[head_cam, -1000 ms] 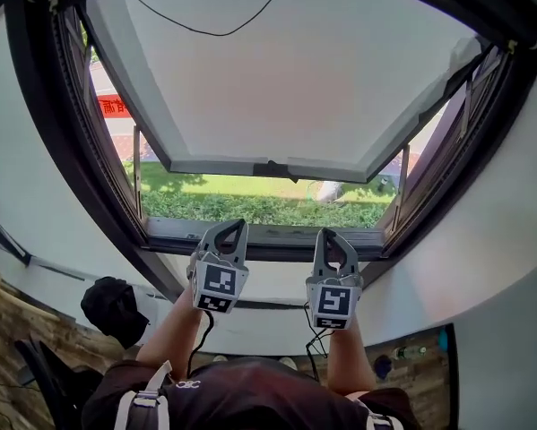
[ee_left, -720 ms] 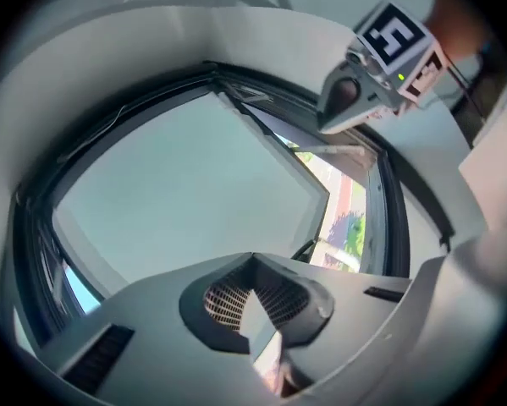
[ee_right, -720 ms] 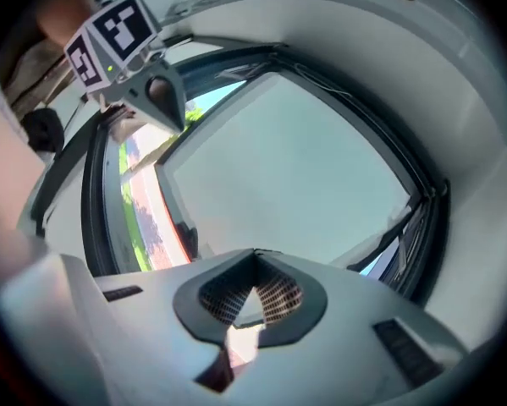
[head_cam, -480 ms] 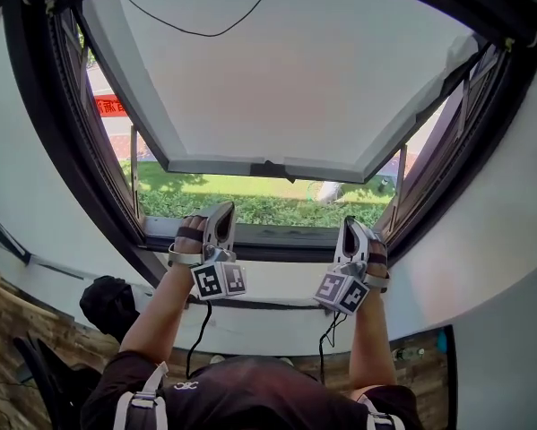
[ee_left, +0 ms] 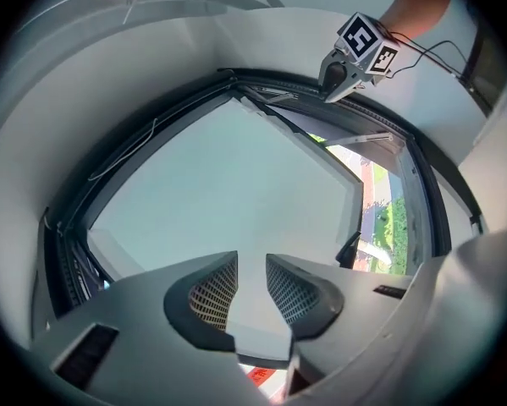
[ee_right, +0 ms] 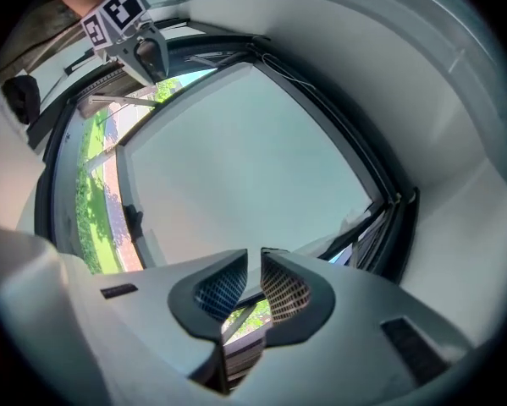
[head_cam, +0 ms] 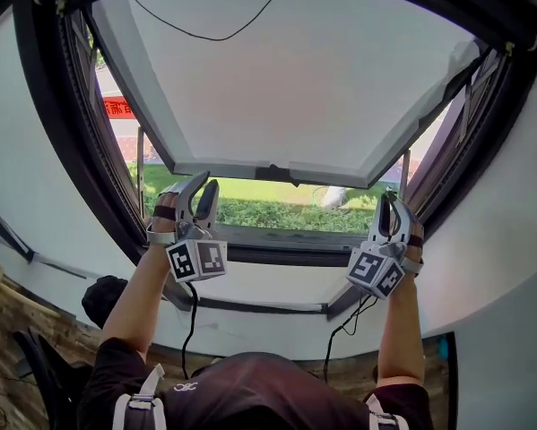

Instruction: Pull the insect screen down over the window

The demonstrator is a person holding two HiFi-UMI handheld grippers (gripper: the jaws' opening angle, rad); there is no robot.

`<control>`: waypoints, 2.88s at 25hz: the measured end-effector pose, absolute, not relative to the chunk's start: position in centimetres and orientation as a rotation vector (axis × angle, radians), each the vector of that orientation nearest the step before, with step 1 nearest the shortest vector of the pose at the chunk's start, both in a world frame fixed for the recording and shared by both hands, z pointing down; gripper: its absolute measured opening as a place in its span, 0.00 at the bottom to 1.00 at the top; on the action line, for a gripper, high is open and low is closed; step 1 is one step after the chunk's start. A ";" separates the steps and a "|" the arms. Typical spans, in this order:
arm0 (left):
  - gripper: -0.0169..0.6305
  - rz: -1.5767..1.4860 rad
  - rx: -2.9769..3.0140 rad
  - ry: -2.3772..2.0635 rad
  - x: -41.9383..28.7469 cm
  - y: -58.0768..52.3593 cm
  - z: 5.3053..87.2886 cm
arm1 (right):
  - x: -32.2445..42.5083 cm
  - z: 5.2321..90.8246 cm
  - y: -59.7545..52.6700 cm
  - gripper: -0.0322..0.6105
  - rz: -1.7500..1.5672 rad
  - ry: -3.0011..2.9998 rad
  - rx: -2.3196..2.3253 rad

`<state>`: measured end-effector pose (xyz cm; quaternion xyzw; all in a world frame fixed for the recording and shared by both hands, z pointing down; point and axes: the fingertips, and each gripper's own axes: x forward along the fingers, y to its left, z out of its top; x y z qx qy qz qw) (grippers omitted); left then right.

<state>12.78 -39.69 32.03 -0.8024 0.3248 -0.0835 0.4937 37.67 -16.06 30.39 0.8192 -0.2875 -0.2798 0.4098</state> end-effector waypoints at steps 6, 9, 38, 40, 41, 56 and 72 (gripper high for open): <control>0.19 -0.114 -1.853 0.877 9.2 -42.8 22.1 | 39.3 21.2 -14.2 0.14 -0.810 -0.642 2.049; 0.19 -0.083 -1.787 0.922 7.2 -44.6 16.8 | 39.0 16.6 -13.5 0.17 -0.864 -0.621 2.034; 0.17 -0.376 -1.571 0.851 2.8 -50.1 -4.8 | 40.5 -6.4 -14.8 0.17 -0.819 -0.653 1.797; 0.13 -0.390 -1.546 0.849 2.9 -49.9 -5.1 | 41.2 -6.5 -14.9 0.17 -0.788 -0.640 1.797; 0.13 -0.397 -1.535 0.849 2.9 -49.7 -5.2 | 41.4 -6.6 -15.1 0.17 -0.777 -0.629 1.793; 0.12 -0.478 -1.470 0.861 2.6 -50.7 -6.3 | 42.7 -7.5 -15.6 0.12 -0.736 -0.559 1.754; 0.08 -0.529 -1.512 0.832 2.6 -50.7 -5.2 | 42.8 -6.3 -15.7 0.11 -0.702 -0.522 1.714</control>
